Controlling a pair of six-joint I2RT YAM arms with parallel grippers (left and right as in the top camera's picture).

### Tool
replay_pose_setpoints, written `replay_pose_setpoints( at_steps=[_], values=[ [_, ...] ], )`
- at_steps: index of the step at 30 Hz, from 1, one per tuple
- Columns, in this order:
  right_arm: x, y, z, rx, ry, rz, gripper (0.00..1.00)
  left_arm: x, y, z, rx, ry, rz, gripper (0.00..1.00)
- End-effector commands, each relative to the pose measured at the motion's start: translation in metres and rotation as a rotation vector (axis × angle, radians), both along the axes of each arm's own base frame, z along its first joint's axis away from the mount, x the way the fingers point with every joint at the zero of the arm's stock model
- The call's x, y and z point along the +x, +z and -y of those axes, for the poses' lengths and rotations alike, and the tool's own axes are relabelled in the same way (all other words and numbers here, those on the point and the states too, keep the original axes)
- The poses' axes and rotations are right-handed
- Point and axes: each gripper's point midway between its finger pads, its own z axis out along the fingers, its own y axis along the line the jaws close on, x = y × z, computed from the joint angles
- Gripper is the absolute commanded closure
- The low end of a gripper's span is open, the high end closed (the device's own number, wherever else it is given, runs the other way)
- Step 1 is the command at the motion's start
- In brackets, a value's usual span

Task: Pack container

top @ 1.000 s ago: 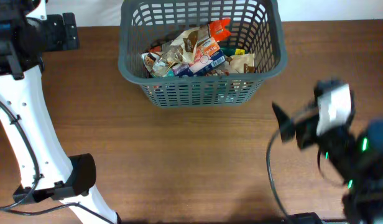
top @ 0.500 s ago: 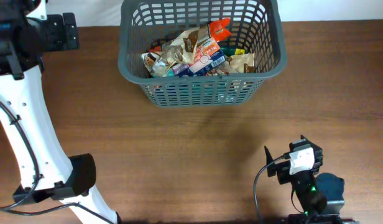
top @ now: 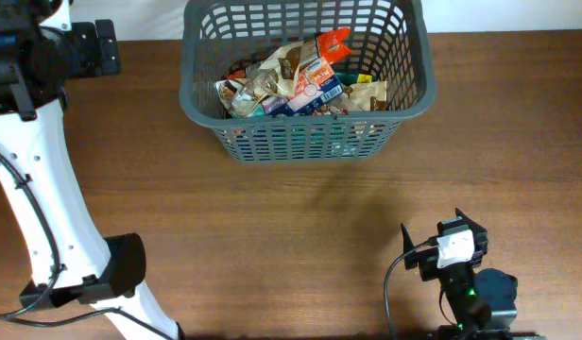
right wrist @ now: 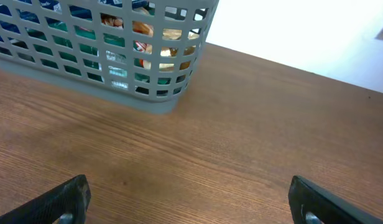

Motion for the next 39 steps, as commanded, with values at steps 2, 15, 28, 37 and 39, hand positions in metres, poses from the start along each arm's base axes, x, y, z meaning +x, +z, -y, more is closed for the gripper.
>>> replay_pose_setpoints(
  at_steps=[2,15,28,37,39],
  values=[
    [0.001,-0.001,0.005,0.000,-0.026,0.006,0.01,-0.001,0.002,-0.002,-0.001,0.010,0.006,0.01],
    [0.001,-0.001,0.005,0.000,-0.026,0.005,0.01,-0.001,0.002,-0.002,-0.001,0.010,0.006,0.01],
    [0.001,-0.001,0.005,0.000,-0.027,0.006,0.01,-0.074,0.000,0.038,-0.004,-0.078,-0.031,0.01],
    [0.001,-0.001,0.005,0.000,-0.027,0.006,0.01,-0.103,-0.006,0.048,-0.009,-0.121,0.327,0.01],
    [0.001,-0.001,0.005,0.000,-0.026,0.006,0.01,-0.112,-0.019,0.048,-0.003,-0.122,0.388,0.01]
  ],
)
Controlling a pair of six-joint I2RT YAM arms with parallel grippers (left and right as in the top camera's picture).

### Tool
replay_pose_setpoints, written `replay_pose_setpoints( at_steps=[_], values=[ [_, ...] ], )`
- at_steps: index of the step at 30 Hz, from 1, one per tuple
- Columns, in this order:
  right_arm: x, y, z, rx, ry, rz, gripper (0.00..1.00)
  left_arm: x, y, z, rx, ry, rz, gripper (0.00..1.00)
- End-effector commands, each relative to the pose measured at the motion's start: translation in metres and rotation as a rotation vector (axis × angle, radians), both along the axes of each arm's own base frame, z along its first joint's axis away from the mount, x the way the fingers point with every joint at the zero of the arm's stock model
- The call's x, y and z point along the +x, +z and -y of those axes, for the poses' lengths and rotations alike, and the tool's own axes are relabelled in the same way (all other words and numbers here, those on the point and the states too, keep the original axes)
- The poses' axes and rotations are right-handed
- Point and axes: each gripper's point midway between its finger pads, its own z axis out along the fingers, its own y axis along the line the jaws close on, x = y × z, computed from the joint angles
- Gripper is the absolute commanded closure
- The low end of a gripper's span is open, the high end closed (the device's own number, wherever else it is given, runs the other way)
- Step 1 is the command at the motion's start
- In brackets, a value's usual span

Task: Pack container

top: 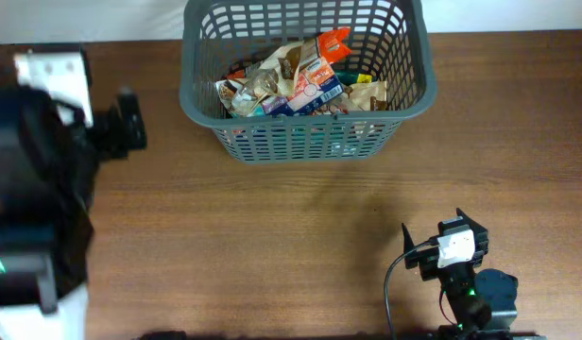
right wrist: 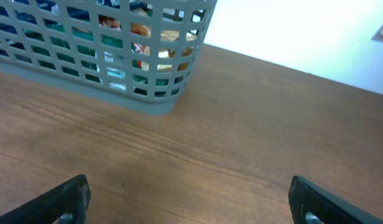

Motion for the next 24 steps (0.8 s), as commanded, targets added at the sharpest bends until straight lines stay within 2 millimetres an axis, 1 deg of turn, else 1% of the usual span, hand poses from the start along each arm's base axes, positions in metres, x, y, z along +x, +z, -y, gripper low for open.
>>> replay_pose_setpoints(
  at_steps=[1,7,11,13,19,24],
  values=[
    [0.001,-0.002,0.004,0.002,-0.020,0.003,0.01,-0.019,-0.041,0.003,-0.007,-0.014,0.040,0.01],
    [0.001,-0.002,0.004,0.002,-0.020,0.003,0.01,-0.040,-0.092,0.004,-0.001,-0.014,0.189,0.01],
    [0.001,-0.002,0.004,0.002,-0.020,0.002,0.01,-0.054,-0.134,0.005,0.002,-0.014,0.258,0.01],
    [0.001,-0.002,0.004,0.002,-0.020,0.002,0.01,-0.061,-0.151,0.005,0.003,-0.014,0.285,0.01],
    [0.001,-0.002,0.004,0.002,-0.020,0.002,0.01,-0.073,-0.188,0.005,0.005,-0.014,0.319,0.01],
    [0.001,-0.002,0.004,0.002,-0.020,0.002,0.01,-0.080,-0.203,0.005,0.006,-0.014,0.345,0.01]
  ],
)
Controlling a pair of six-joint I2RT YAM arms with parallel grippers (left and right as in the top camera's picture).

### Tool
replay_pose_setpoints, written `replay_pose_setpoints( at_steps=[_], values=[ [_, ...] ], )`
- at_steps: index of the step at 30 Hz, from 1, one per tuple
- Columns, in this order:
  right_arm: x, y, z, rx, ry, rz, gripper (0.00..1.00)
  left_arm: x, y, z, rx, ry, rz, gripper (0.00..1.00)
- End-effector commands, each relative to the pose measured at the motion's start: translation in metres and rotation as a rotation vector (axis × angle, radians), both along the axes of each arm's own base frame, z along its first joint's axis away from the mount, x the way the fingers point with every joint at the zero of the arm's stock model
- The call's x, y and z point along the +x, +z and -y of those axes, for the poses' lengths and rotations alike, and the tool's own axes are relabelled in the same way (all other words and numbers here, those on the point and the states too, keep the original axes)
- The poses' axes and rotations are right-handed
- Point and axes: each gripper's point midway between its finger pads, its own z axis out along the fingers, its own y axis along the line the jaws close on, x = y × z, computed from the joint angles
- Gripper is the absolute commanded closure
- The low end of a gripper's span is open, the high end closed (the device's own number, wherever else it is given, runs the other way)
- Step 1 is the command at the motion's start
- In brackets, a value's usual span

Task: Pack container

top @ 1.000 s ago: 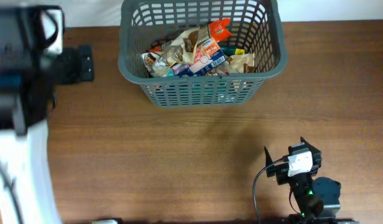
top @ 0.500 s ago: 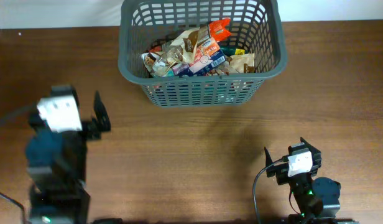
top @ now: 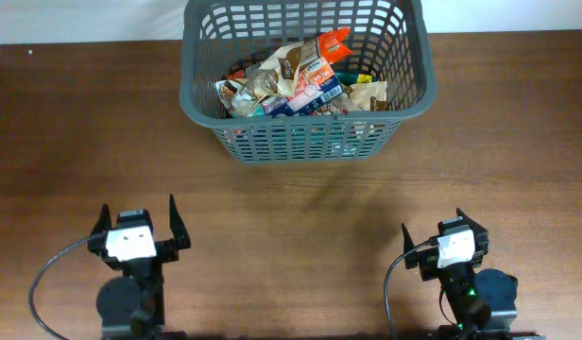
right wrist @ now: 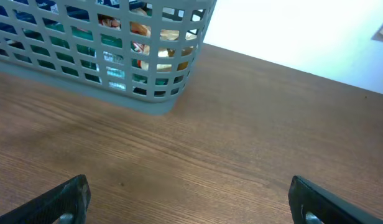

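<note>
A grey plastic basket (top: 305,132) stands at the back middle of the table, filled with several snack packets (top: 300,80). The right wrist view shows its near corner (right wrist: 160,99) with packets behind the mesh. My left gripper (top: 138,212) rests at the front left, fingers spread and empty. At the front right my right gripper (top: 442,229) is open with nothing between its fingers (right wrist: 73,196). Both grippers are well short of the basket.
Brown wooden table (top: 300,227) runs from the basket to the two arm bases. A white wall (right wrist: 303,31) lies behind the table's far edge.
My left arm was raised at the left side, large and blurred in the overhead view; now it is folded at the front left with its gripper open. The right arm and basket are unchanged.
First my left arm stretched up the left side with its gripper near the table's back left corner. Then it was further in, close under the camera. Now it rests folded at the front left. The basket's contents and the right gripper stayed the same throughout.
</note>
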Motion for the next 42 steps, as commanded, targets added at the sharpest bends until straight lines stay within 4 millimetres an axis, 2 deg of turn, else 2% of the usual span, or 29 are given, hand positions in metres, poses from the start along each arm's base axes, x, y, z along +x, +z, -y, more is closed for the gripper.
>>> replay_pose_setpoints(
  at_steps=[1,8,13,16,20,23,42],
  values=[
    [0.001,-0.002,0.004,0.001,-0.020,0.003,0.01,-0.004,-0.010,0.002,-0.002,-0.011,0.029,0.01],
    [0.001,-0.002,0.004,0.001,-0.020,0.003,0.01,0.000,-0.037,0.002,-0.003,-0.011,0.010,0.01],
    [0.001,-0.001,0.003,0.001,-0.019,0.003,0.01,0.004,-0.040,0.002,-0.001,-0.011,0.051,0.01],
    [0.001,-0.001,0.003,0.001,-0.019,0.003,0.01,0.007,-0.053,0.002,-0.001,-0.014,0.058,0.01],
    [0.001,-0.002,0.004,0.001,-0.019,0.003,0.01,0.007,-0.054,0.002,-0.001,-0.013,0.050,0.01],
    [0.001,-0.001,0.003,0.001,-0.019,0.003,0.01,0.004,-0.078,0.002,-0.005,-0.013,-0.048,0.01],
    [0.001,-0.001,0.003,0.001,-0.019,0.003,0.01,0.005,-0.077,0.002,-0.005,-0.012,-0.047,0.01]
  ],
)
